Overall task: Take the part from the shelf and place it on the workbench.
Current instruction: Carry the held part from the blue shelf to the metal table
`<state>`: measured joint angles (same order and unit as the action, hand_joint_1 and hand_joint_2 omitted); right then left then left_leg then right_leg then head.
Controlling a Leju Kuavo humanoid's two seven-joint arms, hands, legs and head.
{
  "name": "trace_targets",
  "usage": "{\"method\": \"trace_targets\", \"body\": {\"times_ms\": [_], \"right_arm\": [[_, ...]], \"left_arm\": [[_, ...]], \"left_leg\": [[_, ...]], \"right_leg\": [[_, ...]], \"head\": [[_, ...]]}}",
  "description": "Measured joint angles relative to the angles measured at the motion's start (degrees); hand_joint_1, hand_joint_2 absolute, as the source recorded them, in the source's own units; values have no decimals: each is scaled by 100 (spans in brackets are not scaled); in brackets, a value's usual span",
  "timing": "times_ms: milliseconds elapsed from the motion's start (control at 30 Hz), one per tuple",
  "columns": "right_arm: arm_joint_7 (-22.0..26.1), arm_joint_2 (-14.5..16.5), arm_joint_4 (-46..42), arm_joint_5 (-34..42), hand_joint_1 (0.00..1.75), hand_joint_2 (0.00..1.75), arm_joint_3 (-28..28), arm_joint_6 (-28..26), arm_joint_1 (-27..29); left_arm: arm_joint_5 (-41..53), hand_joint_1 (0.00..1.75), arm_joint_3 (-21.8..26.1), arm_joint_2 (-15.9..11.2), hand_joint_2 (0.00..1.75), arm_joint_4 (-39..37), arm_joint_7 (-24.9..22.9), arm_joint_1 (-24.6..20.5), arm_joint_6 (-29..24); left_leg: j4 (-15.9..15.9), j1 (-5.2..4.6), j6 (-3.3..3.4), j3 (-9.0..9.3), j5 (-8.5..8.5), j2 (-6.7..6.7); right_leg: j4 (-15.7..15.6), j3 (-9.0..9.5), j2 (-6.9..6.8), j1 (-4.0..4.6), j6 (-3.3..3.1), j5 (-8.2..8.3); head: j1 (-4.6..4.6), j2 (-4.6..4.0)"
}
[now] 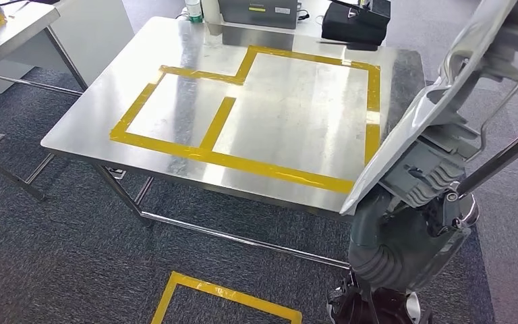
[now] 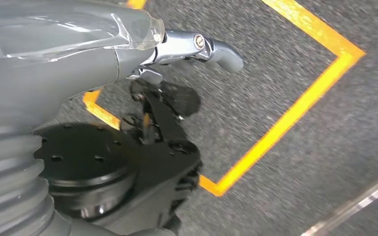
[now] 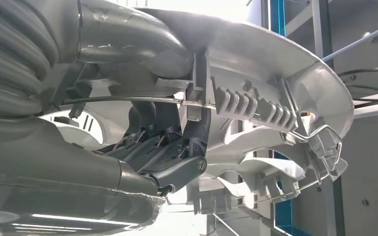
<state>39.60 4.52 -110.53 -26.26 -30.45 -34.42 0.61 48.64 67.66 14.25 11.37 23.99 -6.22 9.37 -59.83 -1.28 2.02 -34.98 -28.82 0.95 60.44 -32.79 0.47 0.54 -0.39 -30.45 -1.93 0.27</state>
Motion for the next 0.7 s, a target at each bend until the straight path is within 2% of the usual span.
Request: {"method": "trace_targets", "body": {"times_ms": [167, 233, 300, 333, 400, 467, 500, 533, 600, 633, 667, 700], "right_arm": [[0, 0, 0, 3, 175, 175, 0, 0, -1], [-2, 3, 1, 3, 175, 175, 0, 1, 3], [-3, 7, 0, 2, 175, 175, 1, 2, 2], [-1, 9, -2, 1, 175, 175, 1, 2, -4], [2, 5, -2, -4, 175, 175, 1, 4, -14], [2, -2, -2, -9, 175, 175, 1, 7, -10], [2, -5, -2, -11, 175, 175, 2, 7, -5], [2, -7, -2, -13, 175, 175, 2, 7, 0], [2, -12, 1, -15, 175, 175, 2, 7, 6], [2, -18, 8, -16, 175, 175, 1, 7, 6], [2, -23, 13, -19, 175, 175, 2, 8, 16], [1, -25, 15, -22, 175, 175, 7, 7, 24]], "left_arm": [[-21, 0, 0, 4, 175, -2, 22, 0, 101], [-20, 0, 1, -3, 175, -1, 23, 2, 107], [-20, 0, 2, -7, 175, -2, 14, 7, 134], [-20, 0, 3, -6, 175, -2, 3, 7, 157], [-20, 0, 5, -9, 175, -2, -28, 9, 193], [-17, 0, 5, -12, 175, -2, -62, 21, 204], [-13, 0, 5, -11, 175, -2, -83, 28, 203], [-9, 0, 5, -11, 175, -2, -107, 34, 201], [4, 0, 5, -20, 175, -2, -160, 46, 177], [21, 0, 4, -27, 175, -2, -199, 48, 145], [38, 0, 4, -35, 175, -2, -235, 47, 112], [53, 0, 4, -43, 175, -2, -271, 44, 85]], "left_leg": [[4, -2, -5, -1, -8, 0], [86, -4, 47, 21, -57, 12], [229, 15, 127, 162, -89, 24], [270, 29, 151, 251, -92, 21], [293, 51, 171, 365, -118, 6], [291, 80, 132, 438, -183, -4], [288, 106, 96, 481, -223, -5], [283, 140, 50, 541, -271, 0], [235, 206, -75, 673, -372, 7], [191, 223, -144, 705, -421, 10], [147, 228, -206, 700, -463, 9], [115, 228, -249, 675, -495, 4]], "right_leg": [[-12, 2, 0, -5, -8, -10], [60, 24, -8, -20, 51, 74], [209, 20, -14, -34, 135, 129], [339, -42, -11, -41, 161, 80], [882, -357, -6, -65, 208, -191], [1464, -771, -8, -121, 261, -396], [1536, -874, -10, -158, 291, -386], [1389, -863, -13, -202, 323, -288], [695, -648, -24, -315, 437, 120], [396, -577, -26, -343, 451, 270], [228, -546, -20, -357, 430, 383], [193, -564, -11, -348, 377, 402]], "head": [[2, 0], [4, 1], [9, 1], [14, 0], [18, -1], [15, -1], [16, -1], [16, -1], [30, -1], [38, -1], [38, 0], [40, 1]]}}
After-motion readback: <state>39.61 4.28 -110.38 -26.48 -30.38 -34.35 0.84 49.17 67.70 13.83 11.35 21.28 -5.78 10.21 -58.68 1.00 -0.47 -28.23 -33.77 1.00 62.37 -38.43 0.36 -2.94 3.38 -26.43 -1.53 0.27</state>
